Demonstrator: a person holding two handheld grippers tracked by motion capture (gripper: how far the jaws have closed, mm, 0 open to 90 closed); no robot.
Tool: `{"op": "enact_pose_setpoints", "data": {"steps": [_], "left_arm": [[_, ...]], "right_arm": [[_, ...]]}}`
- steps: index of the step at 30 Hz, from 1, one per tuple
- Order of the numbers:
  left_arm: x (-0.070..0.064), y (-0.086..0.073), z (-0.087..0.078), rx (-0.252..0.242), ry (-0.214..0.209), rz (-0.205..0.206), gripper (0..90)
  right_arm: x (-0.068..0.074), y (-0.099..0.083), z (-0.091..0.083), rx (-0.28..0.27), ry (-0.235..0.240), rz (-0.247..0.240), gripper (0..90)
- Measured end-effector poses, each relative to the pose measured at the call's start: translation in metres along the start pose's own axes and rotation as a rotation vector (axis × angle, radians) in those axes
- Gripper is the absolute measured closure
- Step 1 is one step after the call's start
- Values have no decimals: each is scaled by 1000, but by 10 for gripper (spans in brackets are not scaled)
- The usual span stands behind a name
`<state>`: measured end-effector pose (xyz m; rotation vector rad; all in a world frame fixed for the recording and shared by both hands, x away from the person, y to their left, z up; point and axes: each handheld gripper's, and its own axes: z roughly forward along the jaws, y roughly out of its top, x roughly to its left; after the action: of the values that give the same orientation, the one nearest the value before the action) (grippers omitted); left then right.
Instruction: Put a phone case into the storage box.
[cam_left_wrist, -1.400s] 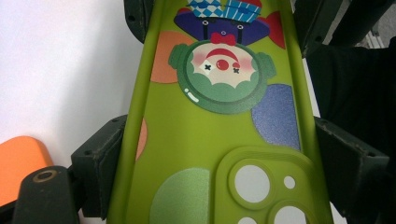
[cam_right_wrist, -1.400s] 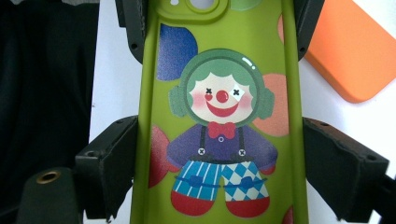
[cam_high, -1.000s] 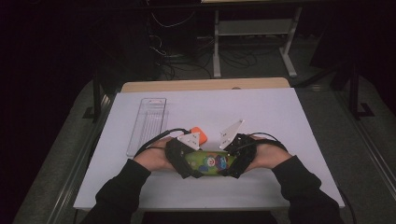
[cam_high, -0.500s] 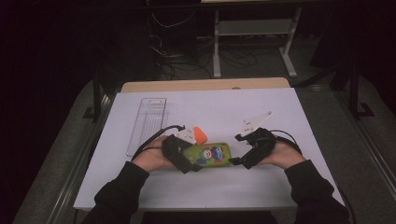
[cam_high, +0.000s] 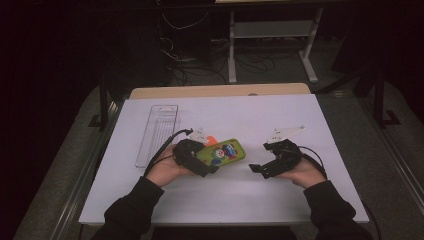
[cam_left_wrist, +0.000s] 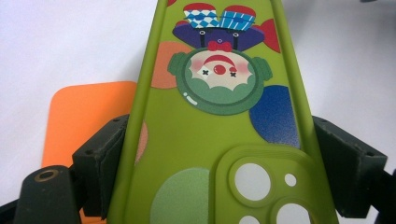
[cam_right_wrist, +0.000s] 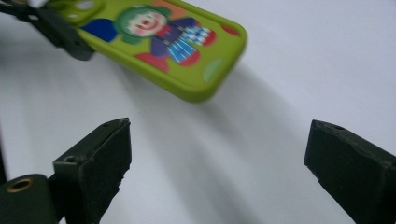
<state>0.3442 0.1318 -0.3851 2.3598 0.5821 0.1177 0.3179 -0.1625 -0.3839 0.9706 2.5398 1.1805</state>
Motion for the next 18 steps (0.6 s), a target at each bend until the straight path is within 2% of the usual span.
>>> {"op": "enact_pose_setpoints", "data": {"steps": [2,4,5,8,9,10,12,15,18], "left_arm": [[-2,0,1,-10,5,-28,149],[0,0,-1,2,7,-24,148],[-1,0,0,-17,4,-44,149],[-3,1,0,-30,12,-55,148],[-2,2,-1,-21,16,-41,148],[-2,2,0,-31,17,-54,149],[-2,3,-1,-28,14,-57,149],[-2,3,-1,-41,15,-63,148],[-1,3,-1,-55,6,-66,149]], "right_arm": [[1,-3,0,-9,-35,37,64],[1,-7,1,-30,-43,64,54],[2,-8,1,-29,-51,82,42],[5,-13,3,-57,-101,101,29],[5,-13,4,-63,-108,113,27],[5,-14,4,-70,-115,118,15],[4,-15,6,-83,-123,145,0],[4,-15,8,-80,-140,149,0],[3,-16,11,-88,-121,165,0]]}}
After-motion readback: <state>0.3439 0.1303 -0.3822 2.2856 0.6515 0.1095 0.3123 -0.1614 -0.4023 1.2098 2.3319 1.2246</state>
